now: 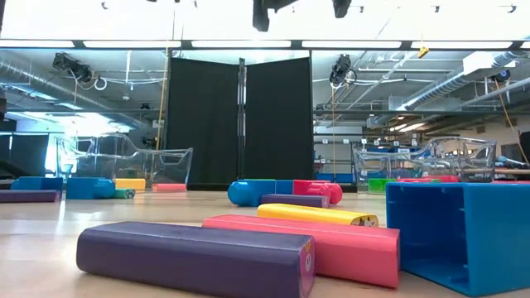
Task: Sort blocks by size
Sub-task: Put the yellow 1 stud game piece into the bottom transparent bin
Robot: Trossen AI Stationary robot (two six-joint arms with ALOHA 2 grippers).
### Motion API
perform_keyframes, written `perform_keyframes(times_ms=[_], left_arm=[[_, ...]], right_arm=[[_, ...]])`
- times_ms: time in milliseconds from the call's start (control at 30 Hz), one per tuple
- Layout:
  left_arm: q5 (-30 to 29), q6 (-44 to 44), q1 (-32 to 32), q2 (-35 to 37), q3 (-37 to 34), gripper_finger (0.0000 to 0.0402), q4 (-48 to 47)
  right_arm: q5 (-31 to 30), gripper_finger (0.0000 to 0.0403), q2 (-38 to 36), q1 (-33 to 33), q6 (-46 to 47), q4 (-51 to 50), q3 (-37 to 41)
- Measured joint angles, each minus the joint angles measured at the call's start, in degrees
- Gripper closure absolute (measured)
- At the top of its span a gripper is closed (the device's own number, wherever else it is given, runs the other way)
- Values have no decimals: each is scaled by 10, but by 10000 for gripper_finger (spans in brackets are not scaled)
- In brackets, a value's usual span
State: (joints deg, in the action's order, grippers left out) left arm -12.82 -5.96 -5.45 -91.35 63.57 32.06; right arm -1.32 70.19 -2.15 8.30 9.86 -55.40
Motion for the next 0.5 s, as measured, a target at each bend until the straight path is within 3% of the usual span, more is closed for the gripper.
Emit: perform_keyframes(times_ms=[133,500], left_arm=[[3,-4,2,0,0,264,3],[-4,-29,7,0,0,239,-3]], right_arm=[[6,259,0,0,-5,-2,0],[13,259,0,0,-4,-5,-1]])
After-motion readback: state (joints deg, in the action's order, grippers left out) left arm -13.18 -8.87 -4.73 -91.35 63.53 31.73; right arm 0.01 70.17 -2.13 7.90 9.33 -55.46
